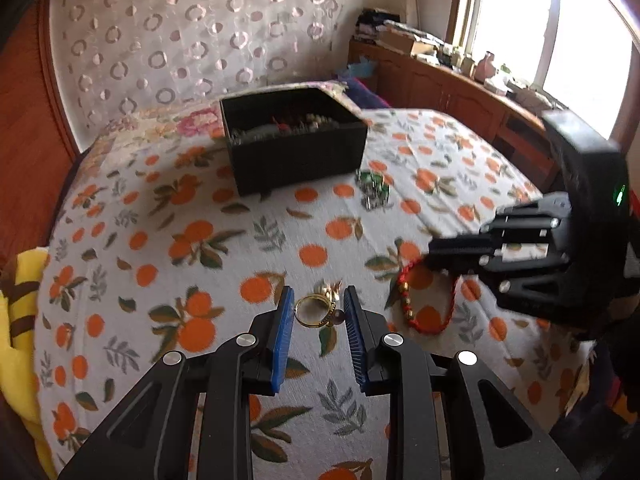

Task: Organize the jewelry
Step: 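Grasp the gold ring with the left tool while the right tool grasps the red bead bracelet, then carry both items over the black box and open both tools to drop them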

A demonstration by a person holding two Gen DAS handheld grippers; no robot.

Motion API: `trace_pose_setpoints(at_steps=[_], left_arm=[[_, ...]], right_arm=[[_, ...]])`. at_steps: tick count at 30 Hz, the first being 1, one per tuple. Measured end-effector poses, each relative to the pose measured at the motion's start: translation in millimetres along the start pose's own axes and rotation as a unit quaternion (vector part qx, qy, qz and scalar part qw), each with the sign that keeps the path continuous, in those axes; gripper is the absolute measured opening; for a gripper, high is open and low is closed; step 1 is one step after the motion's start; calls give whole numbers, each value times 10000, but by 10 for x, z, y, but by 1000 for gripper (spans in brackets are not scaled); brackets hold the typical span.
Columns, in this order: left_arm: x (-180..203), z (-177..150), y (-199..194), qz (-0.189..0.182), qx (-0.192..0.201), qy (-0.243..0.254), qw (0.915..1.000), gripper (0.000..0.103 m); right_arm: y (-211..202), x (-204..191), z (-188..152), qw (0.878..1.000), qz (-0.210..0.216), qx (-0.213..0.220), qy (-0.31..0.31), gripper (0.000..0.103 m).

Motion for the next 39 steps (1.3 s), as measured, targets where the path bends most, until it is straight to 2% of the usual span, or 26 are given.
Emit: trace_pose_setpoints(at_steps=[2, 4, 10, 13, 22, 30, 39], left_arm=[[-8, 47, -40, 23, 76, 10, 10000, 24], [-21, 101, -75, 54, 147, 17, 9999, 24], [-100, 217, -39, 103, 209, -33, 9997, 24], [-153, 304, 5, 150, 261, -86, 9995, 24], [-307, 667, 65, 261, 518, -152, 9982, 24], [-383, 963, 101, 269, 679, -139, 9972, 24], [-469, 1178, 214, 284, 691, -194, 9970, 24]], right_arm=[[-7, 2, -6, 10000, -15, 6, 4, 9], [-19, 9, -10, 9999, -116, 17, -25, 3], [-31, 48, 18, 9999, -131, 17, 1, 2], [-86, 102, 96, 9997, -181, 148, 56, 2], [-413, 348, 700, 9955, -426, 843, 106, 2], [-530, 483, 1314, 9899, -347, 1375, 14, 2], [-126, 585, 1628, 9929, -34, 1187, 98, 2]])
Point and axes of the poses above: each gripper's, at about its wrist camera, not at the fingertips, and y roughly the way its jaws point, x to its right, z to its top, the point moved 4 cm from there along y, roughly the way its jaws point, and after that the axes turned 5 degrees about -x, right-handed, at the moved point
